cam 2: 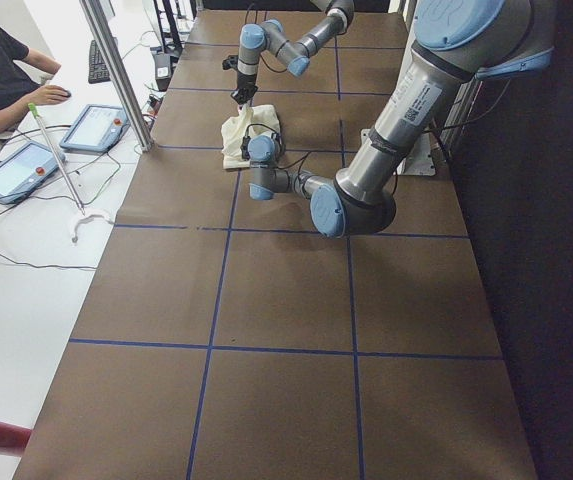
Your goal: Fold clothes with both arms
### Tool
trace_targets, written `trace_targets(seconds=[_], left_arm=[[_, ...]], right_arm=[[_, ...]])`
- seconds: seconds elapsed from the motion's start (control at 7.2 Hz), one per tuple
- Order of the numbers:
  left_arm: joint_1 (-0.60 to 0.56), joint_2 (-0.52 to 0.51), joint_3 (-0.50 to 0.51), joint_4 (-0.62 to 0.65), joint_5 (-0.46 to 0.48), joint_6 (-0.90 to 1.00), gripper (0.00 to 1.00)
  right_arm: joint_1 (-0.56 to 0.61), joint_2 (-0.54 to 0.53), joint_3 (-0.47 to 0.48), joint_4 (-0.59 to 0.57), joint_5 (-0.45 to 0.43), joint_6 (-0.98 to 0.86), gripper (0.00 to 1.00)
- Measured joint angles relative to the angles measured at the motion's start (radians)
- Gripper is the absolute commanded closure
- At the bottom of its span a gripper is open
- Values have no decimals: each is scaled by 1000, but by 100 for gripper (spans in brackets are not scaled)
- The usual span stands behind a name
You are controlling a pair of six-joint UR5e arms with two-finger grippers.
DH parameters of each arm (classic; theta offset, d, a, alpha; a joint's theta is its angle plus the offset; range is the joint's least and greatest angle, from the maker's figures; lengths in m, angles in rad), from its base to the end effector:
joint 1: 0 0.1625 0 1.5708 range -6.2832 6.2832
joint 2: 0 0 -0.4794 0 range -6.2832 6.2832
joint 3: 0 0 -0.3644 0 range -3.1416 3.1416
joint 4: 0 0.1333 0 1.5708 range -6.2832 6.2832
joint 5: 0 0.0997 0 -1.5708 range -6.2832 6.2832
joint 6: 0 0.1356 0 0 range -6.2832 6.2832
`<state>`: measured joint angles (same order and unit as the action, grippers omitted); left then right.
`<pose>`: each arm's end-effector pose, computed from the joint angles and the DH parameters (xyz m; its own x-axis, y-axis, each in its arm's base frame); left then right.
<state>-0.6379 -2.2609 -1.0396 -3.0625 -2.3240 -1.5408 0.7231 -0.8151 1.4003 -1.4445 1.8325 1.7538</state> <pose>0.5829 -0.4826 0.3673 -0.0674 0.0772 -0.9947 -0.1113 0.9902 0.0844 -0.5300 -0.5988 0.3442 0.4651 0.6449 0.6064 -0.6073 0.7309 -0.3115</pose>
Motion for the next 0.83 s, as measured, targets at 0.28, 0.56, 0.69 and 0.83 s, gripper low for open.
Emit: trace_targets(seconds=[0.28,0.56,0.69,0.83], left_arm=[[-3,40,-60,-61,-57,-70,100],[-16,47,-124,-51,-11,-197,100],[-17,30,-136,-11,53,-221,100],[-17,-2,-140,56,109,-226,100]], right_arm=[[1,7,-8,1,0,-4,0],[40,31,-9,-1,27,-69,0],[81,47,-6,-1,90,-102,0],[102,56,-2,-2,140,-116,0]])
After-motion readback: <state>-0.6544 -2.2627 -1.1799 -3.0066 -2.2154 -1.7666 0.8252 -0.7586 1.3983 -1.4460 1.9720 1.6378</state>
